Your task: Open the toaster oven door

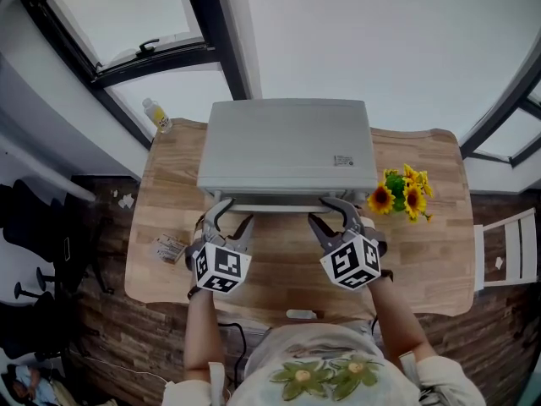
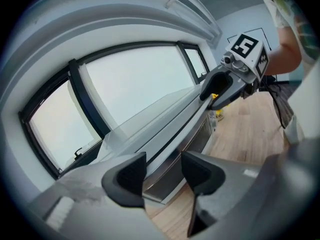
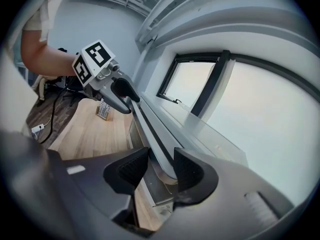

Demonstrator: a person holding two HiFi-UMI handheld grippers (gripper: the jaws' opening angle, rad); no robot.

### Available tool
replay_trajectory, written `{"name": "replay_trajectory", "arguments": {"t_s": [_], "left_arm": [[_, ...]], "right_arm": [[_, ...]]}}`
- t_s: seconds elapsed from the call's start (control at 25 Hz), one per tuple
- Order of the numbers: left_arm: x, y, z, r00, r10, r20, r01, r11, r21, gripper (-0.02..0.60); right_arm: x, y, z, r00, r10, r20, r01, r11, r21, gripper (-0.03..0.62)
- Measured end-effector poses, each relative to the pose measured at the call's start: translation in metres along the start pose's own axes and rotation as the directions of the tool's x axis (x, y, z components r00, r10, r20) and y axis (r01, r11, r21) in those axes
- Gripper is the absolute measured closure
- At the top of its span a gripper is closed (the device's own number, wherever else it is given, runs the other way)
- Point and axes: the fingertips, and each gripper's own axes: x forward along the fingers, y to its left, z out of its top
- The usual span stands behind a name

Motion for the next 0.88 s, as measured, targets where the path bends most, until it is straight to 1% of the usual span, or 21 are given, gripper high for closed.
{"name": "replay_trajectory", "arguments": {"t_s": [0.08,0.12,0.36,0.88], "left_arm": [[-0.002,0.0,0.001,1.0,0.005,0.013,-0.004,0.998,-0.056,0.353],[-0.002,0.0,0.0,1.0,0.008,0.014,-0.007,0.998,-0.068,0.353],[-0.005,-0.003,-0.002,1.0,0.026,0.014,-0.025,0.996,-0.08,0.353],[-0.014,-0.012,-0.007,0.999,0.037,0.006,-0.036,0.996,-0.087,0.353]], "right_arm": [[-0.001,0.001,0.0,1.0,-0.004,0.004,0.004,1.0,0.003,0.433],[-0.001,0.002,0.0,1.0,-0.006,0.007,0.006,1.0,0.004,0.433],[-0.004,0.007,-0.001,1.0,-0.021,0.013,0.021,1.0,-0.002,0.433],[-0.012,0.018,-0.003,0.999,-0.025,0.028,0.025,1.0,0.008,0.436]]}}
